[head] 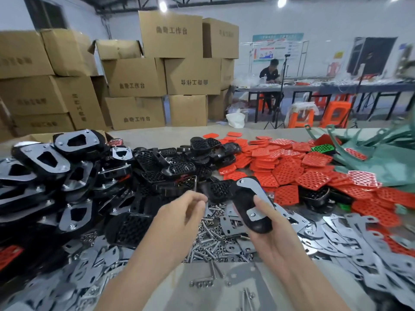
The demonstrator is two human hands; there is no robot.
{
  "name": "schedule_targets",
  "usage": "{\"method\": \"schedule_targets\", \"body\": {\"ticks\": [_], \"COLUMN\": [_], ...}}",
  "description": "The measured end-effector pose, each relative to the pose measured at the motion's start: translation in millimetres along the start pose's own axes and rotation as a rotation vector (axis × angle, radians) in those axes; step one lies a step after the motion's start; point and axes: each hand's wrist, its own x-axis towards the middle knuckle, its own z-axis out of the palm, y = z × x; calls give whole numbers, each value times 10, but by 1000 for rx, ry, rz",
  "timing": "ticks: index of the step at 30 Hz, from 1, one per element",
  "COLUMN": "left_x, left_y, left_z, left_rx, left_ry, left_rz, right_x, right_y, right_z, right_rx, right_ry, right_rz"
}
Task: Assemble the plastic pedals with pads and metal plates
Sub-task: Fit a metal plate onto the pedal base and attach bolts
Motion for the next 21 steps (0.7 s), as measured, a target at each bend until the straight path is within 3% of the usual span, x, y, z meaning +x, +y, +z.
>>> {"method": "schedule_targets", "body": {"ticks": [5,21], "left_x": [-172,-587], "left_y": [127,35], "left_z": [39,531], "left_rx": [270,486], "left_ry": [-271,-439], "left_rz": [10,279], "right_x": [-97,-31], "right_y": [-34,-182], "right_z": [-23,-120], "right_rx": [38,187], "right_ry": [-24,9], "right_rz": [-5,-72]}}
